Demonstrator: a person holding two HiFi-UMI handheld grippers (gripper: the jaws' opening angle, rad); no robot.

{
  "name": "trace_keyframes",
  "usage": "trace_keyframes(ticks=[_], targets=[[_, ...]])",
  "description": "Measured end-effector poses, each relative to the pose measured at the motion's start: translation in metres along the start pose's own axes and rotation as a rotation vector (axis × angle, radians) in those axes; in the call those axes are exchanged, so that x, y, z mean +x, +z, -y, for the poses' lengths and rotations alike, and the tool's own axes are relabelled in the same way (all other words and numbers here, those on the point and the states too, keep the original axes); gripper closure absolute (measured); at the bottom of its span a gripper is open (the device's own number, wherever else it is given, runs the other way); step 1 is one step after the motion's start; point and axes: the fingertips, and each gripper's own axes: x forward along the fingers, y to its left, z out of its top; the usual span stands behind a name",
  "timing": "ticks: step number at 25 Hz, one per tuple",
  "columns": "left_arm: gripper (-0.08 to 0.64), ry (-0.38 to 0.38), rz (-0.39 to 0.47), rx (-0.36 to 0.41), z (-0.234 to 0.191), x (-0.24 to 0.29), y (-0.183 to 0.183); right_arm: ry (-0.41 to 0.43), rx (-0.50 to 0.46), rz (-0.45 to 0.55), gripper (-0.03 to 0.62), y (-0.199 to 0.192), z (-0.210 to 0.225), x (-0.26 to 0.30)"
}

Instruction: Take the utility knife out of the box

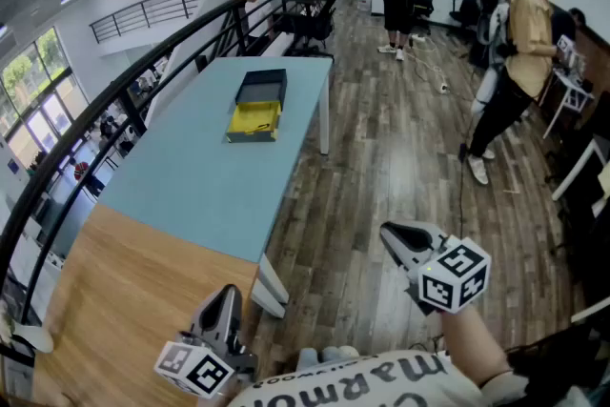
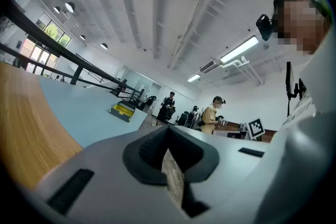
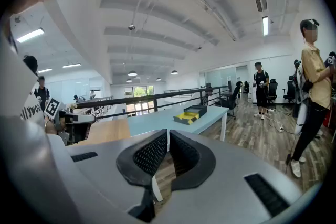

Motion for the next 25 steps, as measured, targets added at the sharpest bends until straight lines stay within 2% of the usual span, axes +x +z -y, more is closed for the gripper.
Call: trace_keyframes(ticks=[9, 15, 21, 25], targets=[[0.558, 0.01, 0.023, 0.009, 0.011, 0.027, -0.002, 0.035, -0.005, -0.002, 0.551, 0.001, 0.026, 0.008], [0.558, 0.032, 0.06, 0.003, 0.017, 0.047, -0.01, 0.085, 0.029, -0.018, 0.549, -0.006, 0.043, 0.023], [0.558, 0.038, 0.005, 0.001, 0.026, 0.062, -0.027, 0.133, 0.096, -0.022, 0.549, -0.015, 0.049, 0.025], [0.558, 0.043, -0.02, -0.001, 0.018, 0.08, -0.029, 0.131, 0.128, -0.054, 0.549, -0.028, 0.063, 0.037]])
